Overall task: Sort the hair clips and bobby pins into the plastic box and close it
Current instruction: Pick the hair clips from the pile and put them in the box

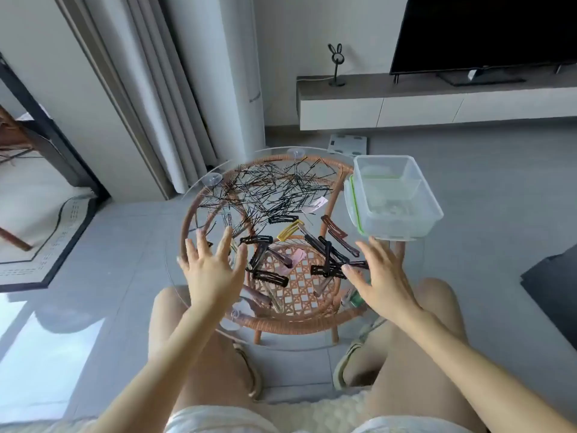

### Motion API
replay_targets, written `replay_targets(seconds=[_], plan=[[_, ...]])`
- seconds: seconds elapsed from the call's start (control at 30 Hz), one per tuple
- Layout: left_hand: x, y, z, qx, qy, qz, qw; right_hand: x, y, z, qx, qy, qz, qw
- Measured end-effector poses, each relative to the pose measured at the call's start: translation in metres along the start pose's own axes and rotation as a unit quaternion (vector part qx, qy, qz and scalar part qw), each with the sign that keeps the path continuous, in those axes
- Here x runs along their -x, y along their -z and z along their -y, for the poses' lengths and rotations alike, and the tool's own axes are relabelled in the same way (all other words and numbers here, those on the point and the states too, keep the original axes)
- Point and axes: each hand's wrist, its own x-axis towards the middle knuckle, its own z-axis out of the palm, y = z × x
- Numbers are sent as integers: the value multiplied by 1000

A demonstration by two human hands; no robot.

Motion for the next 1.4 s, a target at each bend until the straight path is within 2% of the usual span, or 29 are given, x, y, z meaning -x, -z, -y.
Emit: replay_targets(seconds=[0.03,0.1,0.27,0.4,0.47,0.53,0.6,0.67,0.73,0.83,0.97,1.17,1.3,1.4], plan=[[3,-7,-3,0,43,27,999,1,-6,5,-20,-32,7,999],[6,-27,-10,-11,71,52,996,3,-18,22,0,-68,1,998],[9,-50,-39,29,37,42,998,-13,-41,66,-31,-77,-5,997],[14,-47,-51,188,-27,31,981,-18,-46,85,-95,-13,-7,995],[12,-38,-46,234,-45,-9,971,-21,-37,87,-118,20,-19,993],[0,-28,-30,170,-33,-60,983,-36,-24,81,-117,22,-57,991],[-21,-21,-6,51,17,-87,995,-58,-14,72,-91,5,-75,993],[-40,-20,15,-37,94,-35,994,-80,-13,61,-47,-19,-54,997],[-49,-27,24,-62,139,31,988,-98,-19,55,-4,-42,-5,999],[-50,-40,15,-78,93,44,992,-119,-35,57,58,-46,22,997],[-52,-49,-18,-37,23,56,997,-132,-48,67,105,-54,56,991],[-35,-53,-49,97,-92,77,988,-104,-50,83,38,9,81,996],[-31,-40,-58,225,-62,88,968,-84,-34,95,-56,32,122,990],[-43,-23,-57,248,-37,43,967,-90,-7,97,-117,39,86,989]])
